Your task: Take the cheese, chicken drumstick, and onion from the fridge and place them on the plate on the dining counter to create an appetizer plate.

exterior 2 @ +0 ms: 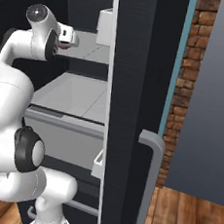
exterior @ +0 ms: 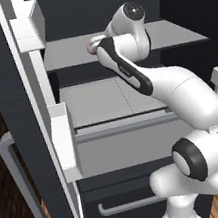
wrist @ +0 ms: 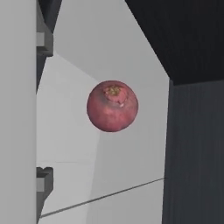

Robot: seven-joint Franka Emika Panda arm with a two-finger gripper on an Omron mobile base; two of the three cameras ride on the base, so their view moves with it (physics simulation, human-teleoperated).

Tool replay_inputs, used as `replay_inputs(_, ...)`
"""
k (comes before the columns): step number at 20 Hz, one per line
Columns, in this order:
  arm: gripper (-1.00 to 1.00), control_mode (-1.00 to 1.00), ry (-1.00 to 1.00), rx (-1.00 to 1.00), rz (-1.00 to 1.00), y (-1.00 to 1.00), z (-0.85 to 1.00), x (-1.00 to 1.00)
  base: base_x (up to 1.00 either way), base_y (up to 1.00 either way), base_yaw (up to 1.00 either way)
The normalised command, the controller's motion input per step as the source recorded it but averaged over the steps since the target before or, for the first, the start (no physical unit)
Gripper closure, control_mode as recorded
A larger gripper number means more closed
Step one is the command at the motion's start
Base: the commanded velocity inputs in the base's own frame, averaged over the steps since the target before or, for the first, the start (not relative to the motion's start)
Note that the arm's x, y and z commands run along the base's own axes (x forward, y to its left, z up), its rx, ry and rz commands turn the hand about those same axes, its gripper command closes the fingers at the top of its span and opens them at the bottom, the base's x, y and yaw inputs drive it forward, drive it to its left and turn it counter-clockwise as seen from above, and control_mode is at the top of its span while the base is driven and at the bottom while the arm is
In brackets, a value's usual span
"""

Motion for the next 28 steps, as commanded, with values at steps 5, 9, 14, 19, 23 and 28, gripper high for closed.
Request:
replay_inputs(5,-1.00,-1.00,0.00,0.01,0.00,0.14,0.00,0.16,0.00,0.00,0.00)
replay_inputs(9,-1.00,-1.00,0.00,0.00,0.00,0.19,0.00,0.26,0.00,0.00,0.00)
replay_inputs(14,-1.00,-1.00,0.00,0.00,0.00,0.20,0.00,0.31,0.00,0.00,0.00)
replay_inputs(19,-1.00,-1.00,0.00,0.00,0.00,0.09,0.00,0.31,0.00,0.00,0.00)
replay_inputs(23,-1.00,-1.00,0.00,0.00,-0.04,0.00,0.00,0.29,0.00,0.00,0.00)
replay_inputs(28,-1.00,-1.00,0.00,0.00,-0.07,0.00,0.00,0.28,0.00,0.00,0.00)
